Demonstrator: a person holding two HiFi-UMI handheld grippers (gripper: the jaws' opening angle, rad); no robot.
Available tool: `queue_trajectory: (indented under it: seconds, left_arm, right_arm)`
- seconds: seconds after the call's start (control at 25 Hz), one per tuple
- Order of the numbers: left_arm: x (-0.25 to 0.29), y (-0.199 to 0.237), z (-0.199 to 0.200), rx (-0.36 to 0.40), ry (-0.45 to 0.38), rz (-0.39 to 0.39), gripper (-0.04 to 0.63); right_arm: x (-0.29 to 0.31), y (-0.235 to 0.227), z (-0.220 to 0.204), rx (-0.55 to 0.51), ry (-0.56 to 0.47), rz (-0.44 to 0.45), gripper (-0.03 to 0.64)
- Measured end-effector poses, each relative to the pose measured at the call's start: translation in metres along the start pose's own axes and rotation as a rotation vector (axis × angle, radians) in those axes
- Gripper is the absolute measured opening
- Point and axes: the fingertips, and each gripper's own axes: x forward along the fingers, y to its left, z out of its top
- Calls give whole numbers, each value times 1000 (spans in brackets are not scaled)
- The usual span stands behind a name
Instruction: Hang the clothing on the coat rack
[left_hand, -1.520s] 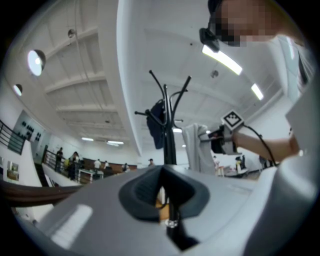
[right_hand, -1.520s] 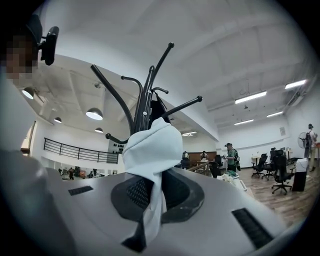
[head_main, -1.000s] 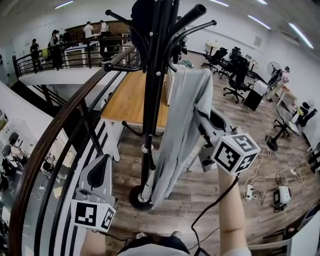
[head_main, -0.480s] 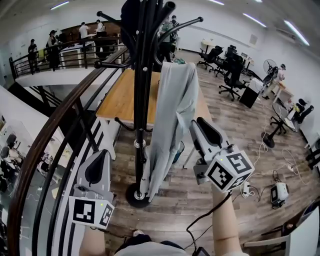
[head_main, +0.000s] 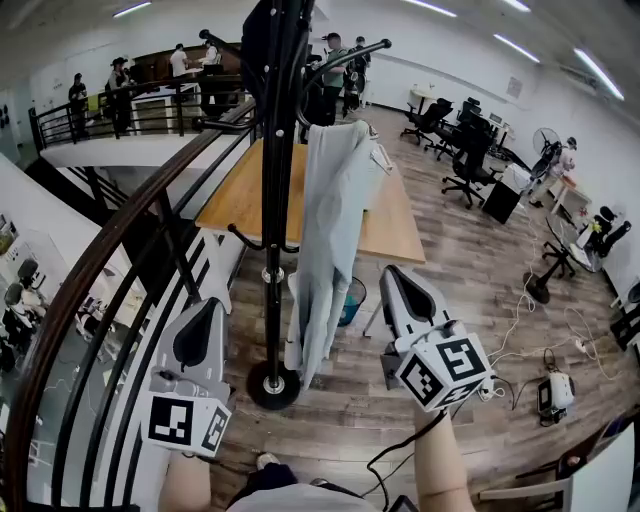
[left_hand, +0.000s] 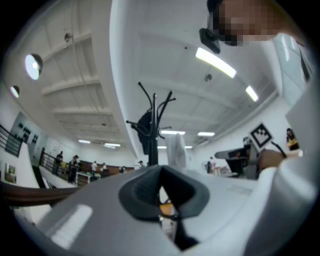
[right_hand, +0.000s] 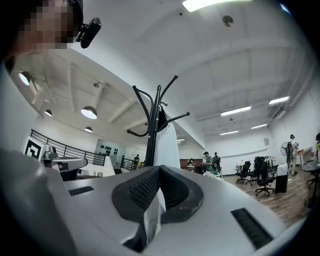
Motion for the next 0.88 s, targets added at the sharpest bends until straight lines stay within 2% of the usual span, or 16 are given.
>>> queue_trajectory:
  seconds: [0.28, 0.48, 0.88]
  left_arm:
    - [-27, -21, 11, 5, 9, 28, 9]
    - [-36, -25, 4, 5, 18, 43, 9]
    - [-70, -56, 7, -4, 41, 71, 9]
  right_arm:
    - [-42, 7, -2, -31, 5, -15, 0]
    - [-56, 13, -12, -48, 12, -12, 0]
    - [-109, 18, -17, -15, 13, -22, 0]
